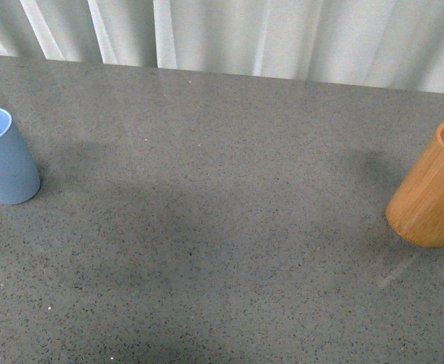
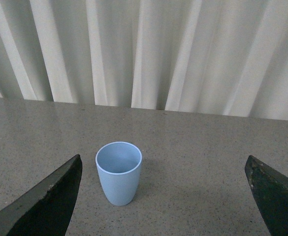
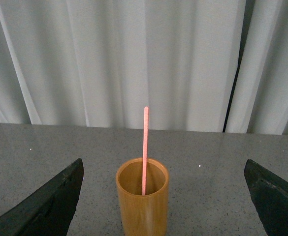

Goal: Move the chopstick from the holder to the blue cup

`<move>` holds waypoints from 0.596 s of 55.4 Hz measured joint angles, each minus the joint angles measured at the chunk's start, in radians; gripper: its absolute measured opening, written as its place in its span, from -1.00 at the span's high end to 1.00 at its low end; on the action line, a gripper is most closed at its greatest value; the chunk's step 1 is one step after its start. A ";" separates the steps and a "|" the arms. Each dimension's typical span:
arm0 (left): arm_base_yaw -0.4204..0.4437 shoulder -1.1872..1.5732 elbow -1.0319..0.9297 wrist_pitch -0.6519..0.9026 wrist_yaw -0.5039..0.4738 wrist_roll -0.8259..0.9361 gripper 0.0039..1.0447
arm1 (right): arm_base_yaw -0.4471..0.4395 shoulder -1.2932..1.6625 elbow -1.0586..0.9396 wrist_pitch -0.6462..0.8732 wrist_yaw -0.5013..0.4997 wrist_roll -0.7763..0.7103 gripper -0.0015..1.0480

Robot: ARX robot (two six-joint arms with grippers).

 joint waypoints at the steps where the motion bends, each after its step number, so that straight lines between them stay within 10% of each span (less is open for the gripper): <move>1: 0.000 0.000 0.000 0.000 0.000 0.000 -0.87 | 0.000 0.000 0.000 0.000 0.000 0.000 -0.81; 25: 0.000 0.002 0.001 -0.002 -0.002 0.000 -0.87 | 0.000 0.000 0.000 0.000 0.000 0.000 -0.81; 33: -0.038 0.398 0.219 -0.342 -0.045 -0.111 -0.87 | 0.000 0.000 0.000 0.000 0.000 0.000 -0.81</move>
